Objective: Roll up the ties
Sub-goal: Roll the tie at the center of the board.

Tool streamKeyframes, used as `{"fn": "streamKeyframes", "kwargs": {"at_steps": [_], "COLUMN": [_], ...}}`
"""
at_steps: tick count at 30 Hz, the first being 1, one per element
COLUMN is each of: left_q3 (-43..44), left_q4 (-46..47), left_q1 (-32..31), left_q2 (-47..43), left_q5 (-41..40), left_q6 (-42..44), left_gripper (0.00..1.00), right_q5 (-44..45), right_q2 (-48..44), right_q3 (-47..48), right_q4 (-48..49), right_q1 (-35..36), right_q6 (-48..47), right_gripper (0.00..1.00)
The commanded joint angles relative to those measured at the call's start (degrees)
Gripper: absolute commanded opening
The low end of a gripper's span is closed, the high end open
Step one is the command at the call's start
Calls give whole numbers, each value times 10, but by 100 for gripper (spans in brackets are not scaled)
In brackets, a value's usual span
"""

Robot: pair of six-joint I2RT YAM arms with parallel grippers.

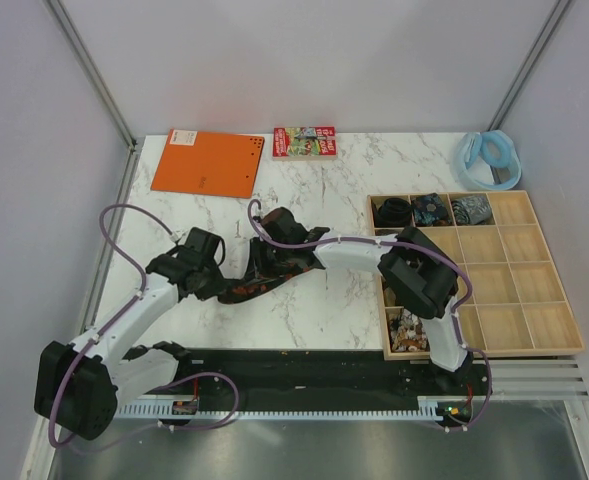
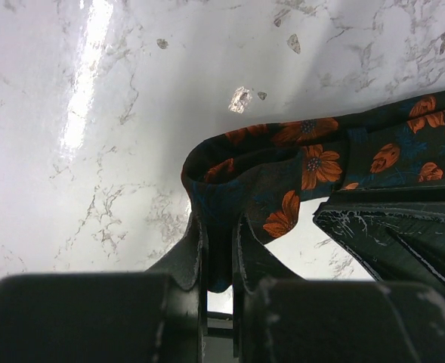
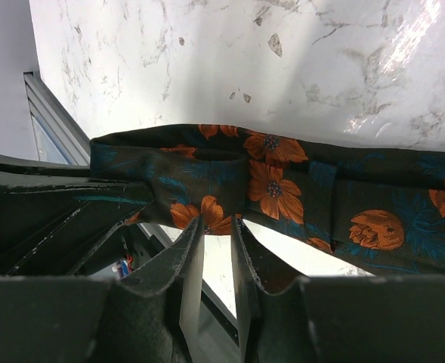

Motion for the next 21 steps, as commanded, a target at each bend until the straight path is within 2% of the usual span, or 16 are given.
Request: {"fn": "streamKeyframes", "kwargs": {"at_steps": [1, 12, 21], "left_q3": [29, 78, 128], "left_q4": [-16, -58, -108], "left_q1": [-6, -18, -33], "left_q2": [7, 32, 47], "left_q5": [-18, -25, -27], "left_q6": [32, 67, 90], "left_gripper": [2, 2, 2], "right_q5": [11, 8, -6], "right_q2": [-10, 55, 86], "right_q3": [25, 55, 83], "right_q4": [7, 23, 43], "right_q1": [8, 43, 54], "right_q6": [12, 30, 50], "right_gripper": [28, 22, 21]}}
